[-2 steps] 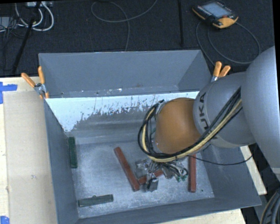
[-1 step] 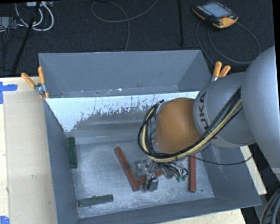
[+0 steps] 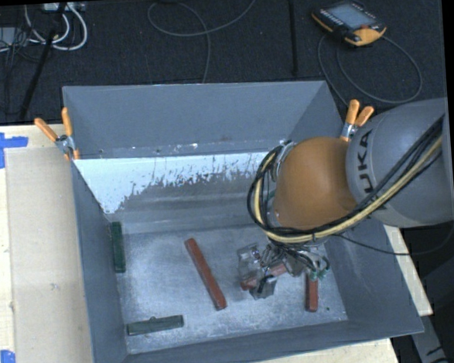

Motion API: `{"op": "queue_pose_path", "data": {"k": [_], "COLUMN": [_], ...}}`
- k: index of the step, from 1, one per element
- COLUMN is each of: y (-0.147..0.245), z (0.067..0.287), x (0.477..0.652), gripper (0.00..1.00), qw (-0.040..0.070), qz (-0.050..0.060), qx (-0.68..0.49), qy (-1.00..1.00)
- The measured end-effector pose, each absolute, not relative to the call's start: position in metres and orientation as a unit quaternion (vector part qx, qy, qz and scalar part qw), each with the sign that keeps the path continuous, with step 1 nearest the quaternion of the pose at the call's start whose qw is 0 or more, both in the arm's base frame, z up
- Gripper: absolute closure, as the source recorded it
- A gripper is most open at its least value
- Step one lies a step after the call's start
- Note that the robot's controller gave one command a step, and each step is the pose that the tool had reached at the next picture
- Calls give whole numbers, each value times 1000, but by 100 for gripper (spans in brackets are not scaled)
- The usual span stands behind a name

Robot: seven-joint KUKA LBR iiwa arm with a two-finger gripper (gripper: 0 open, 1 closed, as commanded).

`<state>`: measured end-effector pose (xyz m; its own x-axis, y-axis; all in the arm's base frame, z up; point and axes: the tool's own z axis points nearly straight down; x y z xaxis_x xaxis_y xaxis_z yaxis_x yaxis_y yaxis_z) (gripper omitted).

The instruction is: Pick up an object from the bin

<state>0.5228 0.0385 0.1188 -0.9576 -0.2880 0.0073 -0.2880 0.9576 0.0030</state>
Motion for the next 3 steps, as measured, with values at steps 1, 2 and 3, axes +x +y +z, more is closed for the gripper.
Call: {"op": "queue_pose_path", "data": {"k": [1, 2, 3], "y": [30, 27, -6], "z": [139, 154, 182], "x": [518, 522, 502], "gripper": [100, 100, 100], "qw": [-2, 1, 1], "qz": [0, 0, -1], "qx": [143, 183, 184], "qy": [-990, -983, -983]}}
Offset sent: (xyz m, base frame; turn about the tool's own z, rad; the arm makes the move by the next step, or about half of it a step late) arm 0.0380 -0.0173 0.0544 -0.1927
